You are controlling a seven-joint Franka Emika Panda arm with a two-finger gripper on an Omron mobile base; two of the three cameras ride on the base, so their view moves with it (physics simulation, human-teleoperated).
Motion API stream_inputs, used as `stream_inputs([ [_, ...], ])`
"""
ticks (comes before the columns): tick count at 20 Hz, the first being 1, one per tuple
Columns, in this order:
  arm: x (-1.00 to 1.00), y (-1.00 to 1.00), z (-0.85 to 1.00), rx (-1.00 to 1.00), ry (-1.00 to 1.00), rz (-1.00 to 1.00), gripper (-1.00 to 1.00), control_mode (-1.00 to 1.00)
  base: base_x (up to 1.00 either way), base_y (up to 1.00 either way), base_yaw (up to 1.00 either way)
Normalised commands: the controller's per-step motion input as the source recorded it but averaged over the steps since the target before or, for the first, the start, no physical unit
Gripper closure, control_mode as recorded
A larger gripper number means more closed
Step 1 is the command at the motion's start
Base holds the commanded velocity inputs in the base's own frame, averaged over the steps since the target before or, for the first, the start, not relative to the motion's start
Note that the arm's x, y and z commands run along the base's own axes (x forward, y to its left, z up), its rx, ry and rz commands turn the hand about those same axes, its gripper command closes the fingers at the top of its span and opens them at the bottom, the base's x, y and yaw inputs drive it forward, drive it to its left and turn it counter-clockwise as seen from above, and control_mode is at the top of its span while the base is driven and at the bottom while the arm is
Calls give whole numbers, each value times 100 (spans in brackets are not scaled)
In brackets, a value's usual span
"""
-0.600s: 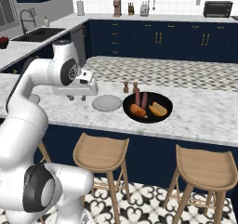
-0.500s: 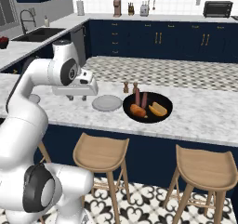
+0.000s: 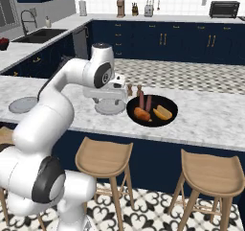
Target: Place one bun and one sausage from the bowl on each plate.
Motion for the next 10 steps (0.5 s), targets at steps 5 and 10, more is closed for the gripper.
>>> stream_inputs([
  [5,63,-81,-7,6,9,0,-100,-100,0,0,0],
  [10,61,-28,-44,0,5,1,-100,-100,0,0,0],
])
